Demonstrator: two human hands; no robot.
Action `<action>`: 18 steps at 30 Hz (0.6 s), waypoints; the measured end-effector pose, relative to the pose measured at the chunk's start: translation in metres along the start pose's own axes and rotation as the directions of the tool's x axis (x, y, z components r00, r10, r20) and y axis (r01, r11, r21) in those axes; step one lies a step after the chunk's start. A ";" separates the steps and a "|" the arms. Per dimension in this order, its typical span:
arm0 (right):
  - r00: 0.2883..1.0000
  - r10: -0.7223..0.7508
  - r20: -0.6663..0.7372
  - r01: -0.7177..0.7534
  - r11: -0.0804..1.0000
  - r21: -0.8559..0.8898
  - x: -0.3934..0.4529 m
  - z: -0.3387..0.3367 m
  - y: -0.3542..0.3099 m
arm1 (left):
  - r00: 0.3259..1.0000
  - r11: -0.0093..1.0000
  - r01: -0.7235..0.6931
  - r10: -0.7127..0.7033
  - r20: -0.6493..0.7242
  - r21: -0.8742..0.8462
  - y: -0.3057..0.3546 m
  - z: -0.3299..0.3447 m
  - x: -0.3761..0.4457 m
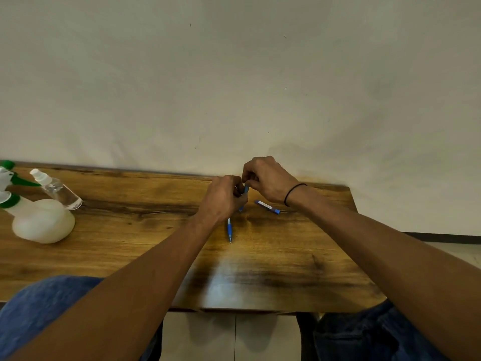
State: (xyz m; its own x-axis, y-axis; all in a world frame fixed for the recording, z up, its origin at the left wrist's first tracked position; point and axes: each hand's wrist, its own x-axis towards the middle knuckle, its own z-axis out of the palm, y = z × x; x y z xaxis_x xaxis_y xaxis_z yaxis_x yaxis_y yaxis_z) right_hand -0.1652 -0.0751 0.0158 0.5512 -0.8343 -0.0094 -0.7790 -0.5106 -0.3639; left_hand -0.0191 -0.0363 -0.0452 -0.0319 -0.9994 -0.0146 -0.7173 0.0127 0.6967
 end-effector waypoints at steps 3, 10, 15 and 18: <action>0.999 0.036 -0.008 -0.036 0.999 0.006 0.002 0.001 -0.002 | 1.000 1.000 -0.004 0.004 -0.001 0.000 0.001 -0.001 -0.001; 0.992 0.124 -0.026 -0.117 0.977 0.178 0.000 0.005 -0.001 | 1.000 1.000 -0.007 0.006 0.030 0.024 0.003 -0.008 -0.003; 0.988 0.153 -0.028 -0.140 0.953 0.269 -0.003 0.002 0.006 | 0.998 1.000 -0.023 0.022 0.054 0.016 0.015 -0.022 0.002; 0.977 0.157 -0.145 -0.099 0.934 0.344 -0.002 -0.007 0.006 | 1.000 1.000 -0.025 0.025 0.016 -0.008 0.029 -0.038 0.007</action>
State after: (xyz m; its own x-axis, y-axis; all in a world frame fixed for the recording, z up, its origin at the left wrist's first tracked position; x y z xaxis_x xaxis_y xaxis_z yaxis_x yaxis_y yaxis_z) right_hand -0.1731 -0.0776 0.0198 0.3728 -0.9254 0.0687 -0.6794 -0.3226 -0.6591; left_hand -0.0139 -0.0445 0.0025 -0.0608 -0.9981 -0.0088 -0.7107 0.0371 0.7025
